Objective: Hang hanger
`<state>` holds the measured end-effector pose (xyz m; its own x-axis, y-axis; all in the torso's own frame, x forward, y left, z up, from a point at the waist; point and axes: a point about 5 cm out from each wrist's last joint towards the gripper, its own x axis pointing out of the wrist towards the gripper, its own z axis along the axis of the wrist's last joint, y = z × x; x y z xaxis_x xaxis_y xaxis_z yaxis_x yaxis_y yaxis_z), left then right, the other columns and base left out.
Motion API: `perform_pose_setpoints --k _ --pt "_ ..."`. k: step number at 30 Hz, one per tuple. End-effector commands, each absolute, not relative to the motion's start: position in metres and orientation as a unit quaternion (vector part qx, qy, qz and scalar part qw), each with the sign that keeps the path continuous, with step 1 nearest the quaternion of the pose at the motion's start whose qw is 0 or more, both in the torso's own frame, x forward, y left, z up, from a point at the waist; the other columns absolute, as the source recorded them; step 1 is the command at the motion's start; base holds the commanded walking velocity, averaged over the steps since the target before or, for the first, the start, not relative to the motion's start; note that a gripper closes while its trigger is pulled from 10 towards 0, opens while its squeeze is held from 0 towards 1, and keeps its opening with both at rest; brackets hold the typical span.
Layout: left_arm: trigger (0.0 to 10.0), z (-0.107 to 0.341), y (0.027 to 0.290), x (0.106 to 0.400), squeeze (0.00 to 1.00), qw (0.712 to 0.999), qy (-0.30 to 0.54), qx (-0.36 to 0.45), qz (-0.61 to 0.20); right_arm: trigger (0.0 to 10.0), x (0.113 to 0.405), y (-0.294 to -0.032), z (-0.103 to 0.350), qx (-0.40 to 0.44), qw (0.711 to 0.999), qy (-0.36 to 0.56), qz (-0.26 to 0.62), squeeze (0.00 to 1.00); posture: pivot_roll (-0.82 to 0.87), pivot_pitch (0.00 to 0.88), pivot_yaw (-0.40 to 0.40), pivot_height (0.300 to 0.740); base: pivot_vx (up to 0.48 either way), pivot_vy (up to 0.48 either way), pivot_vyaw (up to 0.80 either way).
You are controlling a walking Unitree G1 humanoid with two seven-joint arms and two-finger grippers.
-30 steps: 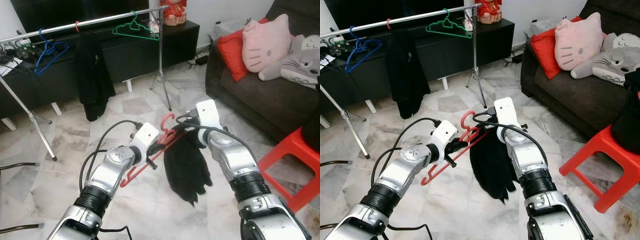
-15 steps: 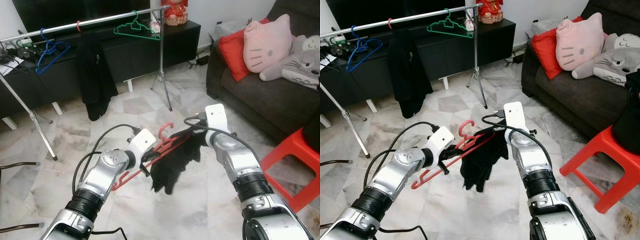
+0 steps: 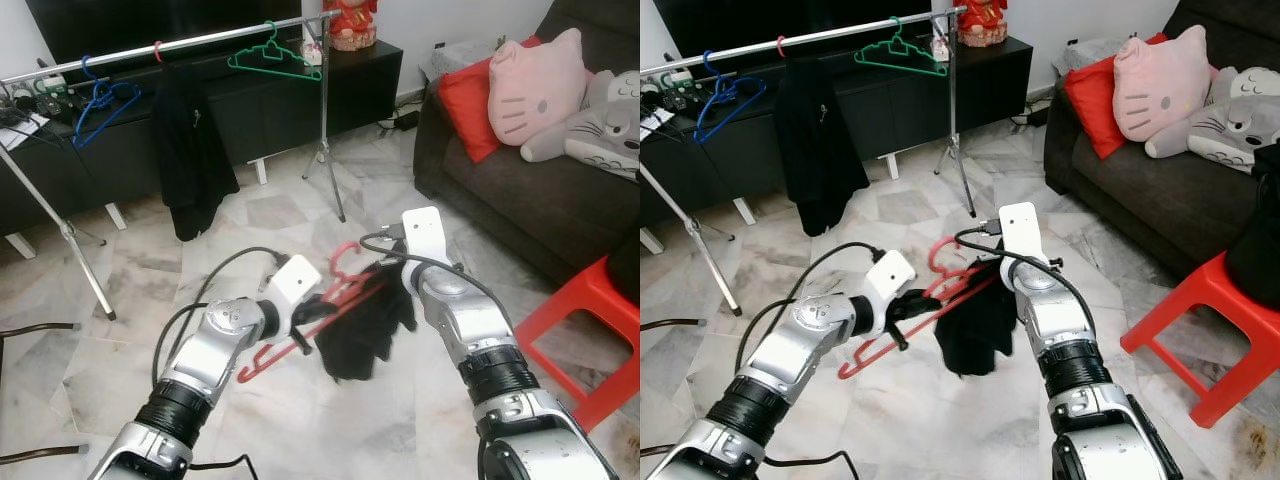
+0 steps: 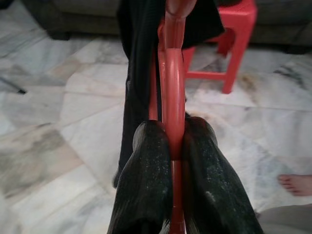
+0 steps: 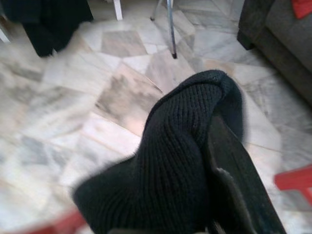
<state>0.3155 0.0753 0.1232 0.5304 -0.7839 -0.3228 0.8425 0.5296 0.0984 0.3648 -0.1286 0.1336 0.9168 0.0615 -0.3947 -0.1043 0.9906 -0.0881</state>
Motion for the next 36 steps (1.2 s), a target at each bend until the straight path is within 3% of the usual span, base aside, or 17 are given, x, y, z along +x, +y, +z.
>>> perform_pose_setpoints --k 1,21,28,36 --pt "10.0 0.128 0.071 0.312 0.00 0.859 0.111 0.113 -0.487 10.0 0.366 -0.122 0.147 -0.035 0.982 0.178 0.052 0.00 -0.07 0.000 -0.014 0.727 0.000 0.000 0.00" --pt "10.0 0.116 0.063 0.307 0.00 0.847 0.142 0.125 -0.496 10.0 0.348 -0.102 0.165 0.007 0.980 0.175 0.091 0.00 -0.08 0.000 -0.016 0.727 0.000 0.000 0.00" --pt "10.0 0.116 0.062 0.314 0.00 0.864 0.144 0.137 -0.462 10.0 0.336 -0.101 0.162 -0.006 0.974 0.193 0.122 0.00 -0.08 0.000 -0.015 0.727 0.000 0.000 0.00" --pt "10.0 0.116 0.059 0.313 0.00 0.859 0.145 0.132 -0.473 10.0 0.323 -0.095 0.164 -0.001 0.966 0.202 0.159 0.00 -0.09 0.000 -0.013 0.727 0.000 0.000 0.00"
